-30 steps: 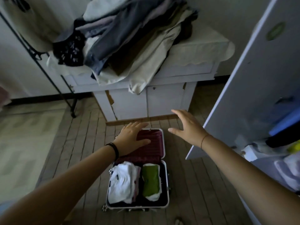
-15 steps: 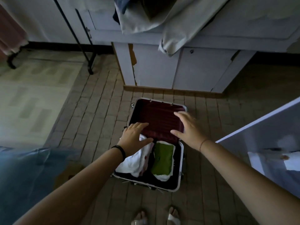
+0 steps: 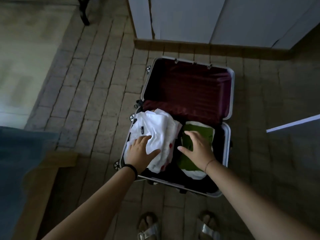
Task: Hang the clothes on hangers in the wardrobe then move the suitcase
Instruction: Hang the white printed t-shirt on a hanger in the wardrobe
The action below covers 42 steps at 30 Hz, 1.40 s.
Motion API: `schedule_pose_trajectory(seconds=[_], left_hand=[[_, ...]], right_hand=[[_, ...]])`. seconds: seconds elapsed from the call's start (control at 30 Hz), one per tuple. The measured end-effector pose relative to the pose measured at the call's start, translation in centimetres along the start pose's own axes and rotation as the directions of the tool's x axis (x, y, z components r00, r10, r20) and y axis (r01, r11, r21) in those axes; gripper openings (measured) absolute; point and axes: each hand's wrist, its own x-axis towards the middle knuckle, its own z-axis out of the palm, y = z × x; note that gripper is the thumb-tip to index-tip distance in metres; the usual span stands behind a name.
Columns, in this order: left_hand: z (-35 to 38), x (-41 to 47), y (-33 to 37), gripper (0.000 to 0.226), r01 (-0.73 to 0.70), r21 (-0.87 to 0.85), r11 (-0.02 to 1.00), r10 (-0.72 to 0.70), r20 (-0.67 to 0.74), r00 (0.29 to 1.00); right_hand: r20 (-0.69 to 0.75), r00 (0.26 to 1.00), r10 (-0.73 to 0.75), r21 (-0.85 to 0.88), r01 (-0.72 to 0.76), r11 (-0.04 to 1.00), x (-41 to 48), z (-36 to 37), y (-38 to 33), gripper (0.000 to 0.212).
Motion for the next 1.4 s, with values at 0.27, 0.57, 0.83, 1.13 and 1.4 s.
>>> schedule_pose_trajectory(seconds=[0.27, 0.57, 0.83, 1.13, 1.4], left_hand=[[9.6, 6.4, -8.4, 0.083, -0.014, -0.056, 0.998, 0.004, -0.172, 0.985], [14.5, 8.2, -10.1, 0.116, -0.067, 0.037, 0.997, 0.074, -0.252, 0.965], [14.3, 8.6, -9.7, 0.076, -0.141, -0.047, 0.989, 0.120, -0.301, 0.946], [15.4, 8.2, -10.3, 0.095, -0.142, -0.118, 0.983, 0.089, -0.370, 0.925], [15.6, 8.1, -10.2, 0.102, -0.102, -0.112, 0.988, 0.055, -0.366, 0.929]], right_hand=[[0.009, 0.995, 0.104, 0.370, -0.100, 0.924, 9.3, 13.0, 2.8, 0.060], [-0.017, 0.978, 0.210, 0.535, -0.168, 0.828, 15.0, 17.1, 3.1, 0.055], [-0.478, 0.877, 0.054, 0.171, 0.032, 0.985, 12.9, 18.3, 1.0, 0.057], [-0.321, 0.933, 0.160, 0.440, -0.003, 0.898, 14.5, 17.5, 0.7, 0.042], [0.015, 0.974, 0.228, 0.745, -0.163, 0.646, 15.2, 18.1, 1.0, 0.070]])
